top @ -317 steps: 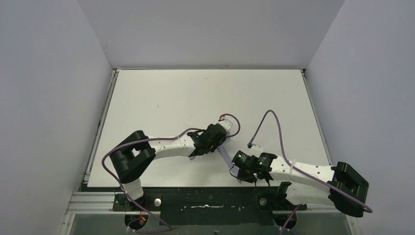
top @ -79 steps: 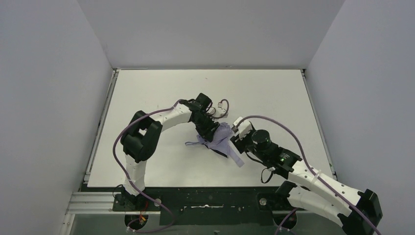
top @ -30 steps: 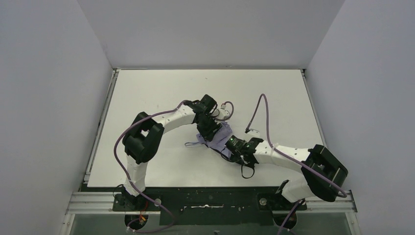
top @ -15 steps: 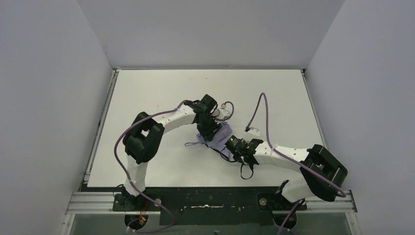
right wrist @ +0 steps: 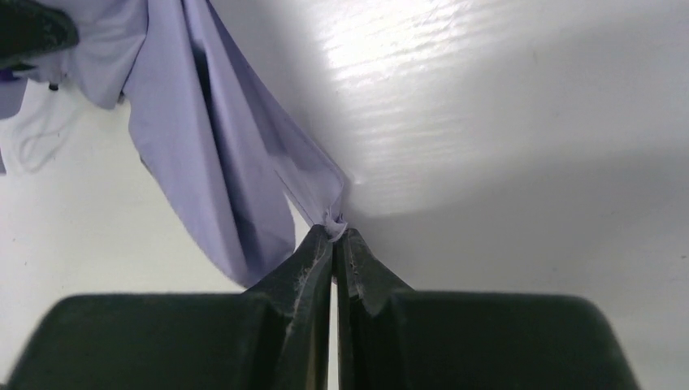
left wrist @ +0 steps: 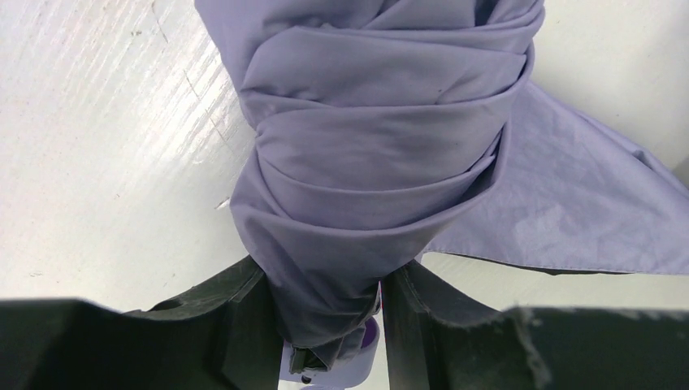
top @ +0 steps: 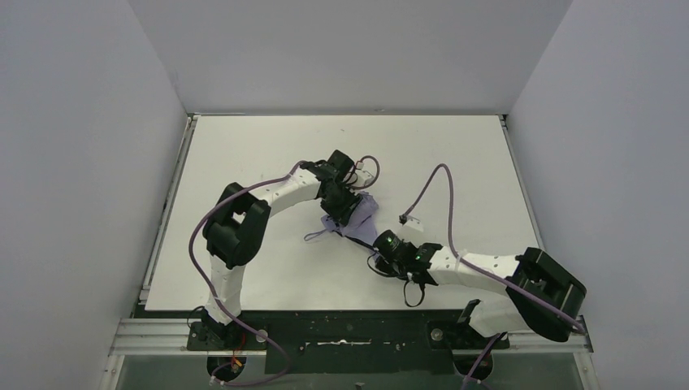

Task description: Put away the umbrella

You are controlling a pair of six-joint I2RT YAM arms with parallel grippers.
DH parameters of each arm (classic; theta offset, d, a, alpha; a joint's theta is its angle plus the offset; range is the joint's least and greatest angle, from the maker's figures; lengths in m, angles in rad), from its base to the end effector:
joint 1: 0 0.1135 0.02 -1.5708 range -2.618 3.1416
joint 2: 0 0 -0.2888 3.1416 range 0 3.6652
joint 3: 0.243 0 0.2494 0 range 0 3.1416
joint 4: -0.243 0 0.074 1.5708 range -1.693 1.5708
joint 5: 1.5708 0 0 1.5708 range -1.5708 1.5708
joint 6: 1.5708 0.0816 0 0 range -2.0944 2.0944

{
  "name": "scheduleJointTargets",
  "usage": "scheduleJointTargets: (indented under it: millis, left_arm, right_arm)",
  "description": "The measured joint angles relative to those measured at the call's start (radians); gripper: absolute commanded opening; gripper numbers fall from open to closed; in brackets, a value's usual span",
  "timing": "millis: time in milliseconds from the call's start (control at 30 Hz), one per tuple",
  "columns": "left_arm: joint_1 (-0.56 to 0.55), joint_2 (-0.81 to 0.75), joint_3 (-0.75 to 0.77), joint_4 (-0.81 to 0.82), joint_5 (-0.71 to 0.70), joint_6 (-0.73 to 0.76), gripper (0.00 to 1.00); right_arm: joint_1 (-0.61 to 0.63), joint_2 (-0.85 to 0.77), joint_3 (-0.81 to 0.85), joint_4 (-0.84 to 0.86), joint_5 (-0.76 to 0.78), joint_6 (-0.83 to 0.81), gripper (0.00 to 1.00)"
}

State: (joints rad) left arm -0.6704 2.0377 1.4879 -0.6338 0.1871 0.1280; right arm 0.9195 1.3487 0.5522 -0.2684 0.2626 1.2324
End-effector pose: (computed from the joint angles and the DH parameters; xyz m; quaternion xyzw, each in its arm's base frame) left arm 0.3400 -0.2890 0.1533 0.3963 0.8932 -0.1396 0.1600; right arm 0.1639 0.1801 0.1304 0.1819 0.9430 0.1581 0.2294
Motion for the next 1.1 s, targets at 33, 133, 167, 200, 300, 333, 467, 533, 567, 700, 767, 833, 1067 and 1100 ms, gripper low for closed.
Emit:
scheduleJointTargets:
  millis: [33, 133, 167, 200, 300, 333, 467, 533, 567, 700, 767, 833, 1067, 1100]
  left_arm:
    - [0.002, 0.0, 0.0, -0.001, -0.001, -0.008, 0.0]
    - [0.002, 0.0, 0.002, -0.01, -0.002, -0.018, 0.0]
    - [0.002, 0.0, 0.002, -0.012, -0.002, -0.02, 0.0]
    - [0.002, 0.0, 0.002, -0.016, -0.003, -0.021, 0.0]
    - [0.002, 0.0, 0.003, -0.023, -0.007, -0.021, 0.0]
    - [0.002, 0.0, 0.003, -0.026, -0.008, -0.021, 0.0]
    - [0.002, -0.002, 0.003, -0.042, -0.01, -0.021, 0.0]
    - [0.002, -0.003, 0.003, -0.047, -0.011, -0.022, 0.0]
    - [0.0, -0.005, 0.003, -0.048, -0.011, -0.023, 0.0]
    - [-0.027, -0.022, -0.021, -0.032, -0.058, -0.021, 0.0]
    - [-0.052, -0.045, -0.055, 0.0, -0.105, -0.019, 0.0]
    - [-0.083, -0.077, -0.104, 0.045, -0.156, -0.016, 0.0]
    - [-0.173, -0.143, -0.224, 0.172, -0.314, 0.01, 0.0]
    - [-0.179, -0.144, -0.228, 0.181, -0.338, 0.014, 0.0]
  right_arm:
    - [0.008, -0.007, -0.008, 0.007, -0.01, 0.007, 0.0]
    - [0.028, -0.031, -0.029, 0.016, -0.027, 0.025, 0.0]
    - [0.032, -0.035, -0.033, 0.017, -0.027, 0.031, 0.0]
    - [0.036, -0.038, -0.036, 0.017, -0.028, 0.037, 0.0]
    - [0.045, -0.052, -0.046, 0.015, -0.028, 0.052, 0.0]
    - [0.05, -0.06, -0.051, 0.012, -0.027, 0.06, 0.0]
    - [0.07, -0.107, -0.08, 0.002, -0.02, 0.089, 0.0]
    - [0.078, -0.134, -0.102, 0.004, -0.014, 0.105, 0.0]
    - [0.081, -0.146, -0.115, 0.008, -0.008, 0.113, 0.0]
    - [0.084, -0.183, -0.161, 0.04, 0.002, 0.118, 0.0]
    - [0.084, -0.195, -0.169, 0.041, 0.004, 0.111, 0.0]
    - [0.087, -0.213, -0.176, 0.034, 0.006, 0.097, 0.0]
    - [0.091, -0.351, -0.22, 0.019, -0.004, 0.024, 0.25]
    - [0.094, -0.373, -0.226, -0.001, -0.01, 0.006, 0.3]
